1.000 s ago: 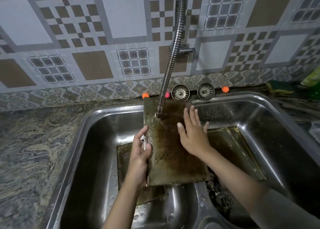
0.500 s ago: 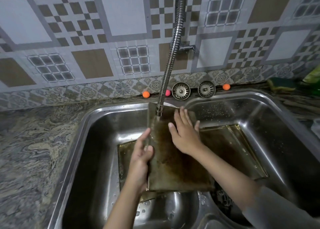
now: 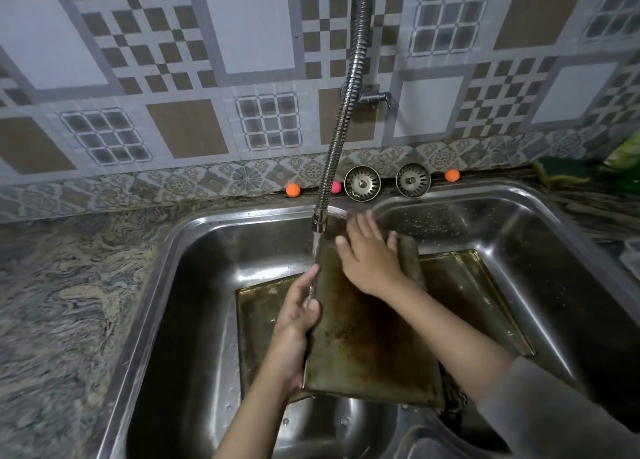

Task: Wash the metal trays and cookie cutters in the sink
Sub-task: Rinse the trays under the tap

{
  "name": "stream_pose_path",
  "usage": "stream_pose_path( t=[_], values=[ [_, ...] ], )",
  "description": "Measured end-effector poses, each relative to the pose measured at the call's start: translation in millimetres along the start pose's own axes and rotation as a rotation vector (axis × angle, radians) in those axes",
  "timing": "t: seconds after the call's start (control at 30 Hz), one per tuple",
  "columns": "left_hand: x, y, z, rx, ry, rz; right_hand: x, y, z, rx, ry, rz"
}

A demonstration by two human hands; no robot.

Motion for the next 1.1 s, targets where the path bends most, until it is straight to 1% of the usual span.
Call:
stream_pose_path(
  t=[0.03, 0.13, 0.17, 0.2, 0.23, 0.27, 0.37, 0.4, 0.43, 0.47, 0.53, 0.6, 0.63, 0.67, 0.7, 0.77, 0.83, 0.9, 0.97, 1.03, 1.1],
  values=[
    [2.3, -1.4, -1.4, -0.015, -0.013, -0.004, -1.3, 13.3, -0.5, -0.011, -0.003, 0.072],
    [9.7, -14.5, 12.5, -0.027, -0.109, -0.071, -35.2, 51.4, -16.6, 0.003, 0.042, 0.395],
    [9.7, -19.2, 19.5, -0.027, -0.131, -0.078, -48.5, 53.7, -21.1, 0.029, 0.058, 0.467],
    [7.8, -22.5, 24.5, -0.048, -0.132, -0.071, -54.9, 46.9, -23.7, 0.043, 0.065, 0.488],
    [4.8, -23.9, 27.9, -0.066, -0.117, -0.065, -53.8, 34.4, -23.2, 0.044, 0.059, 0.462],
    [2.1, -23.9, 28.2, -0.066, -0.107, -0.065, -46.9, 18.5, -21.3, 0.029, 0.053, 0.384],
    [-4.6, -11.7, 14.7, 0.012, -0.059, -0.049, -14.6, -19.2, -1.8, 0.016, 0.029, 0.009],
    [-4.2, -7.3, 6.7, 0.034, -0.031, -0.037, -6.1, -19.6, 4.4, 0.005, 0.002, -0.047],
    [-1.2, -3.7, 2.4, 0.042, -0.023, -0.034, -1.0, -12.1, 7.1, -0.011, -0.027, -0.035],
    [2.1, -4.4, -1.4, 0.024, -0.037, -0.036, -1.4, 1.5, 6.9, -0.018, -0.045, 0.026],
    [10.5, -14.7, -0.1, -0.037, -0.102, -0.068, -22.3, 35.7, -5.2, -0.005, -0.019, 0.219],
    [14.8, -32.3, 11.0, -0.064, -0.178, -0.141, -60.6, 56.1, -25.1, -0.007, 0.011, 0.412],
    [14.1, -40.3, 17.8, -0.089, -0.191, -0.165, -76.7, 53.7, -33.0, -0.011, 0.014, 0.458],
    [11.1, -47.3, 23.4, -0.105, -0.208, -0.178, -85.2, 43.1, -37.0, -0.004, 0.007, 0.451],
    [9.6, -49.9, 31.1, -0.111, -0.216, -0.178, -86.8, 28.5, -37.0, 0.022, -0.008, 0.396],
    [4.6, -48.8, 41.2, -0.139, -0.241, -0.158, -83.1, -2.1, -31.5, 0.148, -0.023, 0.187],
    [4.4, -40.2, 46.5, -0.191, -0.26, -0.133, -78.0, -19.9, -16.2, 0.405, -0.05, -0.01],
    [8.2, -30.2, 47.9, -0.211, -0.298, -0.1, -77.2, -18.7, -4.5, 0.738, -0.128, -0.072],
    [13.6, -22.6, 47.4, -0.182, -0.327, -0.076, -80.4, -11.0, -0.9, 1.002, -0.189, -0.102],
    [19.5, -15.9, 49.2, -0.124, -0.359, -0.064, -85.0, -6.9, 0.2, 1.18, -0.269, -0.169],
    [22.2, -10.0, 46.3, -0.091, -0.346, -0.07, -87.8, -6.8, 7.4, 1.297, -0.359, -0.234]
  ],
)
Point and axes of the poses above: each hand's wrist, its own x-axis towards the middle knuckle, its own z-axis out of the back of the hand, y = z × x, the point moved 3 cm from there along x, towards the middle knuckle, and after that the axes turned 14 degrees about z, right-handed, at the moved point
